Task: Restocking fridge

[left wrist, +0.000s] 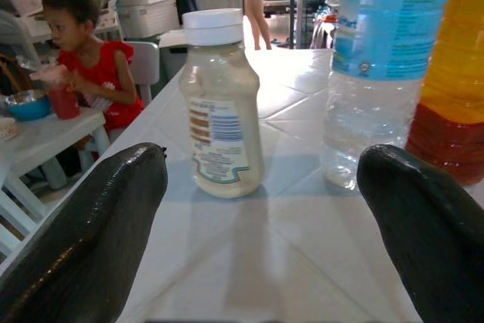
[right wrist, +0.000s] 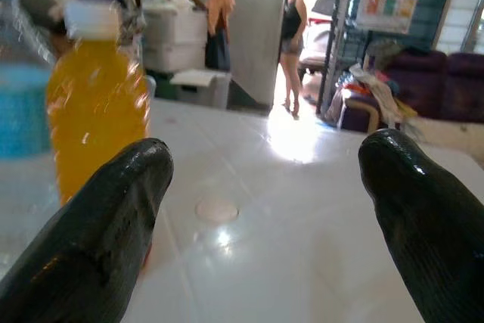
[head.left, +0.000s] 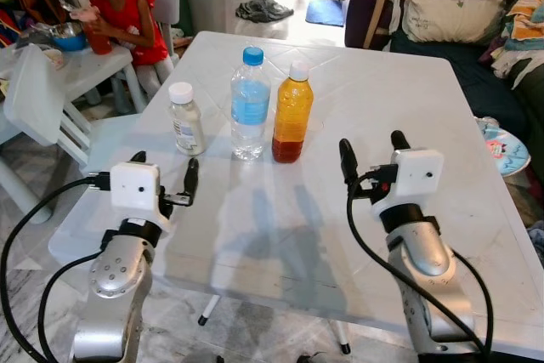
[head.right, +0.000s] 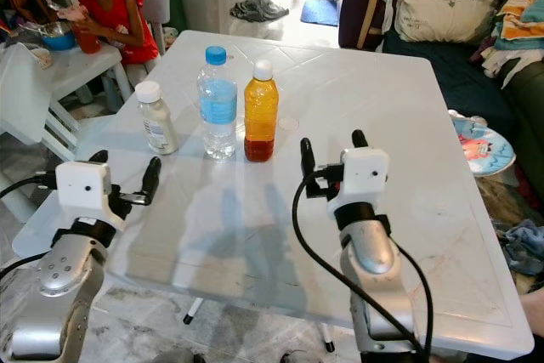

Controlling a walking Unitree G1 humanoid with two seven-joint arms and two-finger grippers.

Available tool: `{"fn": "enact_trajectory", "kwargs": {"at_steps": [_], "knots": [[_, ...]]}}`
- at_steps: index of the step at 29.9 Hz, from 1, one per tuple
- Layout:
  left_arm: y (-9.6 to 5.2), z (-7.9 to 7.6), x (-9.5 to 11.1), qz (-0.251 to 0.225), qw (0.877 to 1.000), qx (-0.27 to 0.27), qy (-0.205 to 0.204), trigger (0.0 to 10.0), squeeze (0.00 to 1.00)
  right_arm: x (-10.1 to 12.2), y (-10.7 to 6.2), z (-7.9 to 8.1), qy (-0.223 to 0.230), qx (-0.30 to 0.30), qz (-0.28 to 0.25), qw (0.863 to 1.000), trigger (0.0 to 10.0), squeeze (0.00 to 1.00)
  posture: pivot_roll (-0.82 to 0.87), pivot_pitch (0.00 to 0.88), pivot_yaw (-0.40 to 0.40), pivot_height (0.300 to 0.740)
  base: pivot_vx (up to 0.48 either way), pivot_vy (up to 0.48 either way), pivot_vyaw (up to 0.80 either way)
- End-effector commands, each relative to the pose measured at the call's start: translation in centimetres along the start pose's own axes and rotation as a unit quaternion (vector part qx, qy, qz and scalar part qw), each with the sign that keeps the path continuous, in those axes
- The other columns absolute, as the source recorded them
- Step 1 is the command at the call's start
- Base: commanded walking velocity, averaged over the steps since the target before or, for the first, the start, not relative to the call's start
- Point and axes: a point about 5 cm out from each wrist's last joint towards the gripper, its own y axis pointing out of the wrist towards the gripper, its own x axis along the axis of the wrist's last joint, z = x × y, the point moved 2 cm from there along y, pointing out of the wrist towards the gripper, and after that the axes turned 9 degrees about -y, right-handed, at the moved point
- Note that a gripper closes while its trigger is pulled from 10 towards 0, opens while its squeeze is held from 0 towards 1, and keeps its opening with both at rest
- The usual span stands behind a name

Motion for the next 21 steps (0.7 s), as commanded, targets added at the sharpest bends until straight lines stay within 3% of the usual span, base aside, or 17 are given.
{"fn": "enact_trajectory", "kwargs": {"at_steps": [1,7,10,17,21], "knots": [[0.2,-0.1,0.3,-0.005,1.0,-0.001,0.001,10.0,0.0,0.8,1.0,-0.4,0.002,0.015,-0.013,1.0,10.0,0.0,0.05,0.071,-0.016,0.74,0.0,0.0,0.0],[0.2,-0.1,0.5,-0.008,1.0,0.002,0.002,10.0,0.0,1.7,3.1,-1.7,-0.008,0.017,-0.031,0.999,10.0,0.0,0.06,0.081,-0.01,0.74,0.0,0.0,0.0],[0.2,0.1,0.7,-0.009,1.0,0.004,0.007,10.0,0.0,2.6,4.9,-2.2,-0.016,0.025,-0.052,0.998,10.0,0.0,0.07,0.084,-0.005,0.74,0.0,0.0,0.0],[0.0,0.5,1.0,-0.011,1.0,0.01,0.017,10.0,0.0,4.2,6.9,-1.2,-0.018,0.076,-0.083,0.993,10.0,0.0,0.09,0.087,-0.003,0.74,0.0,0.0,0.0],[0.0,0.6,1.2,-0.012,1.0,0.011,0.018,10.0,0.0,4.5,7.1,-1.0,-0.016,0.082,-0.09,0.992,10.0,0.0,0.1,0.088,-0.004,0.74,0.0,0.0,0.0]]}}
